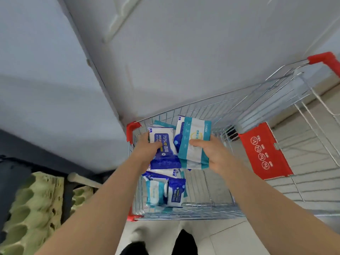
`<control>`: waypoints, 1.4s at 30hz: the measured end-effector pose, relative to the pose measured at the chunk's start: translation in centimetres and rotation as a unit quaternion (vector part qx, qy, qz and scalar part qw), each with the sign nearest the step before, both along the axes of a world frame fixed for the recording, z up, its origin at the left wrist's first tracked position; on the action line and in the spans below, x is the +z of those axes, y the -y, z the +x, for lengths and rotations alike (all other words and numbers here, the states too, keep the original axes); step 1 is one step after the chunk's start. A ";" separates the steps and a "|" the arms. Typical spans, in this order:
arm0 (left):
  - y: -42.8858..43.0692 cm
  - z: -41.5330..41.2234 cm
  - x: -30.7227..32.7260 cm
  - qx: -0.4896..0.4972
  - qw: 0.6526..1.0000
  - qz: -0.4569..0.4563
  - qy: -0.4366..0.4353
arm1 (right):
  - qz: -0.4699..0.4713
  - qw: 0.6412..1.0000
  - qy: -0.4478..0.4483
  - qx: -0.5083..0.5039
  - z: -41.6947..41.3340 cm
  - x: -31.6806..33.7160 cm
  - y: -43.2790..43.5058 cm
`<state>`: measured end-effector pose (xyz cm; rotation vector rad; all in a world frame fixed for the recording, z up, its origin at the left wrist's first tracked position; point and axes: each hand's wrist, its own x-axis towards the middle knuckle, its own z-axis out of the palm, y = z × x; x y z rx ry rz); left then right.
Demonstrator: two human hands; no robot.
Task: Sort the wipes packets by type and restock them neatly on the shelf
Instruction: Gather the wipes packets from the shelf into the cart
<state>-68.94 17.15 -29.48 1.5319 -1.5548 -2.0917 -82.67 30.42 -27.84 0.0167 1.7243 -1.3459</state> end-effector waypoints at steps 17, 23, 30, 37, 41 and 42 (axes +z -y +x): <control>3.8 -3.7 -24.2 0.117 0.986 -0.071 0.091 | 0.069 0.992 0.091 0.059 -6.1 -27.1 7.7; 3.8 -4.4 -27.3 0.125 0.971 -0.144 0.144 | 0.108 0.990 0.025 0.083 -6.3 -31.4 9.2; 4.4 -4.8 -26.7 0.104 0.964 -0.163 0.184 | 0.162 0.976 -0.069 0.131 -6.4 -31.3 10.3; 3.6 -3.6 -23.0 0.093 0.960 -0.188 0.186 | 0.182 0.927 -0.197 0.263 -6.3 -26.8 8.2; 2.5 -2.3 -18.9 0.061 0.953 -0.238 0.179 | 0.141 0.890 -0.295 0.316 -5.4 -22.0 7.5; 2.2 -2.1 -17.7 0.053 0.952 -0.246 0.177 | 0.124 0.883 -0.314 0.326 -5.1 -20.5 7.5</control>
